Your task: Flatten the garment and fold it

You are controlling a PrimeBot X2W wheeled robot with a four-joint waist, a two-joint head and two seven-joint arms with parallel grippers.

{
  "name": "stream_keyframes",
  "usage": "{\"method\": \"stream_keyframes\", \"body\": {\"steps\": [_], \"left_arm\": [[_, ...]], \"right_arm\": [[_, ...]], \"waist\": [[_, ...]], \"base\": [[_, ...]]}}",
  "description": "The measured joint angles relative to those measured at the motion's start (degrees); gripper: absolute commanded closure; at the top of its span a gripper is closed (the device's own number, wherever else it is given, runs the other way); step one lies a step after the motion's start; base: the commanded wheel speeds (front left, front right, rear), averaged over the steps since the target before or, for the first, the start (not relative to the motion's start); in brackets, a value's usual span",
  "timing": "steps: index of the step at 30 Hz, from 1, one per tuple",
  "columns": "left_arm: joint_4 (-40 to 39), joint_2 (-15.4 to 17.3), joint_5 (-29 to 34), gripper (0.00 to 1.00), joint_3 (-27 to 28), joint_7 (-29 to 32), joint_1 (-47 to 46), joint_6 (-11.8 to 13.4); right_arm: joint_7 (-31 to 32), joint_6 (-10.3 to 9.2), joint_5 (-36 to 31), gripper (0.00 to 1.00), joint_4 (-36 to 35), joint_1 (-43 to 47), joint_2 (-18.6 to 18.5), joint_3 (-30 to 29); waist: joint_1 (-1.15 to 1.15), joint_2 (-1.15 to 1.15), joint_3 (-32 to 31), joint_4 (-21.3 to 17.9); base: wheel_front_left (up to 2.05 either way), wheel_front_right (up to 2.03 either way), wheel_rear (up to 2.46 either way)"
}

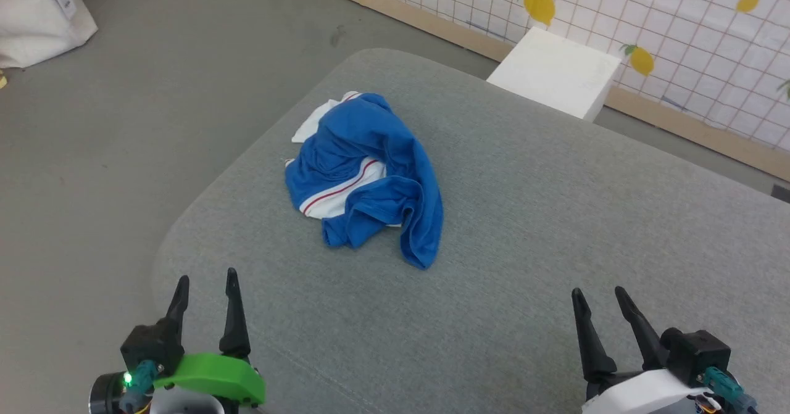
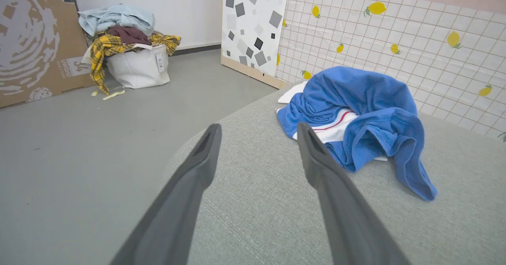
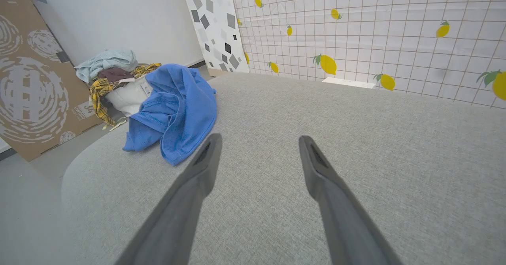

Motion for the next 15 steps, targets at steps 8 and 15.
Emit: {"method": "stream_keyframes", "body": {"steps": [8,15], "left_arm": [[10.7,1.87,-9.45,0.0,-0.29,8.43,-17.75,-5.59],[25.63,6.27,-20.23,0.0,-1.33,28.2,-37.94,-6.56]], "right_arm": [[0.03,0.0,-3.46,0.0,-0.11,-1.87,0.02,0.08],[3.0,0.0,-8.5,0.0,-3.55,-5.21,0.02,-1.66]], "waist": [[0.0,0.0,2.43,-2.68],[0.0,0.0,7.58,-6.36]], "base": [[0.0,0.0,0.0],[0.0,0.0,0.0]]}}
